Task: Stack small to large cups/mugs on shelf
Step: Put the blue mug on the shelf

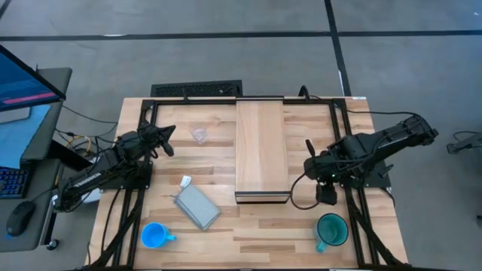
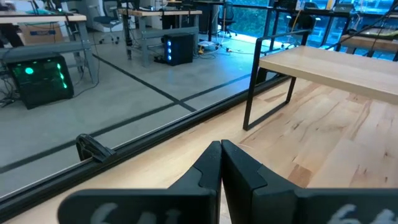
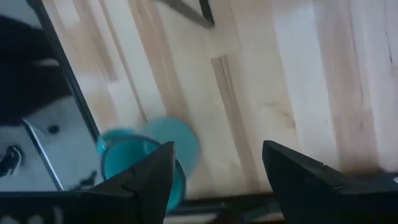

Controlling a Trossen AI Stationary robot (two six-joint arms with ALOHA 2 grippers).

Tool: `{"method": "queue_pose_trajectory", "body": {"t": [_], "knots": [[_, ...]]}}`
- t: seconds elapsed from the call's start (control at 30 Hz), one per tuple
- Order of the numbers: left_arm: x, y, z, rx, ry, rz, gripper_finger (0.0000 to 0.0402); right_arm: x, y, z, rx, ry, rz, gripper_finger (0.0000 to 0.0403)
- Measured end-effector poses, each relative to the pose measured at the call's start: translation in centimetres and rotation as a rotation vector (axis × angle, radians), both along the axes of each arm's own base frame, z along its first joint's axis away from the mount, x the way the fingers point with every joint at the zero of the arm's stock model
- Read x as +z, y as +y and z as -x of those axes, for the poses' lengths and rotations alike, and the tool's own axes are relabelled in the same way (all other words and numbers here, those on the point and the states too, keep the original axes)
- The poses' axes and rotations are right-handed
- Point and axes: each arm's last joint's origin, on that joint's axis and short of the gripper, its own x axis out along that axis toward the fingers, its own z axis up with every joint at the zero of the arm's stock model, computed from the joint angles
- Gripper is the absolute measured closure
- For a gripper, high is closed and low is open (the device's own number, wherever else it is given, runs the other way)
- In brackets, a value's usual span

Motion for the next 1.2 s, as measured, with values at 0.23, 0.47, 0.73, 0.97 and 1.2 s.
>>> {"method": "queue_pose_trajectory", "body": {"t": [0.23, 0.47, 0.73, 0.97, 1.2], "knots": [[0.0, 0.0, 0.0, 0.000, 0.000, 0.000, 0.0401, 0.4, 0.1, -1.4, 0.002, -0.178, 0.042, 0.0136], [0.0, 0.0, 0.0, 0.000, 0.000, 0.000, 0.0401, 0.2, 0.5, -0.9, 0.103, -0.163, 0.080, 0.0137], [0.0, 0.0, 0.0, 0.000, 0.000, 0.000, 0.0401, -0.2, 2.6, -0.1, 0.197, -0.123, 0.084, 0.0137], [0.0, 0.0, 0.0, -0.001, 0.000, 0.000, 0.0401, -1.9, 5.4, -0.4, 0.144, -0.003, 0.096, 0.0137], [0.0, 0.0, 0.0, -0.002, 0.009, -0.009, 0.0401, -4.0, 7.9, -0.6, 0.197, 0.086, 0.143, 0.0137]]}}
